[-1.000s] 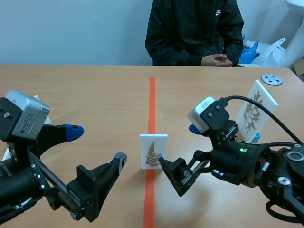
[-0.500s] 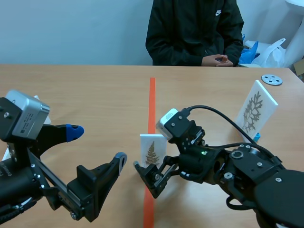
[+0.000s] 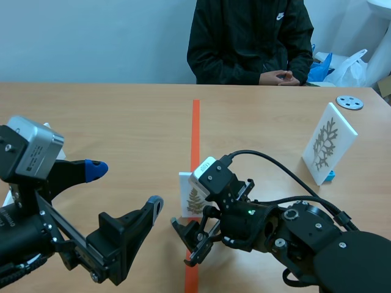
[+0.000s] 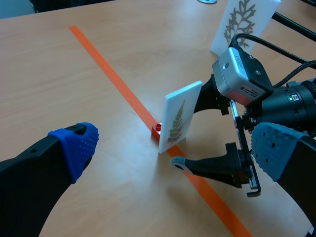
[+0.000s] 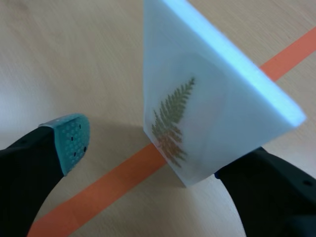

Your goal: Sort the leaf by its shape. The table is split by an orange tape line. A compound leaf with several leaflets goes to the left side, a simple leaf with one blade goes to the right side. Return to the home posture when a red brick is placed on the table.

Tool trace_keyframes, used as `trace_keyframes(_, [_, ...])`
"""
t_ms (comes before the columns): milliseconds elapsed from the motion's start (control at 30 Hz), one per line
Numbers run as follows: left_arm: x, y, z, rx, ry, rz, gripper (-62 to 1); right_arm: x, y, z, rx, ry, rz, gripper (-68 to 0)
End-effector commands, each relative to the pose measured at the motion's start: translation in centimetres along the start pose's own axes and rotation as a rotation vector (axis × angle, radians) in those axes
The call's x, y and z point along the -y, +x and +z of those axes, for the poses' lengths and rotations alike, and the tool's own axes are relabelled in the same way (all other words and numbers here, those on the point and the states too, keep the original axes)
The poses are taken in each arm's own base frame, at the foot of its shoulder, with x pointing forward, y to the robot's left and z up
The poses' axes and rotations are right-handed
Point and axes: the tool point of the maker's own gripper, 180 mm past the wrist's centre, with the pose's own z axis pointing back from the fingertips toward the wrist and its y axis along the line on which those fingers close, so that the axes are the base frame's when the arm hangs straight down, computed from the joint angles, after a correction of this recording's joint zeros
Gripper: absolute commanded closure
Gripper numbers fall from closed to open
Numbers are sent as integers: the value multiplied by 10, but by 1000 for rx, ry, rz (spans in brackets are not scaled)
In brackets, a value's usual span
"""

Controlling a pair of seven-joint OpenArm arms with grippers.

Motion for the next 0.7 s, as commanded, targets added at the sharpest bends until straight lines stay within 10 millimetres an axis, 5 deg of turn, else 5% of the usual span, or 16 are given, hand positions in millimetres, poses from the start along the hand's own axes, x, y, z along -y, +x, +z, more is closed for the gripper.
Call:
trace_keyframes(0, [1,9,1,29,-1,-2,-623,6,10,0,32,-11,10,-403])
trace_keyframes(667, [1,9,1,29,-1,-2,-623,3,4,2,19,-18,-1,-150])
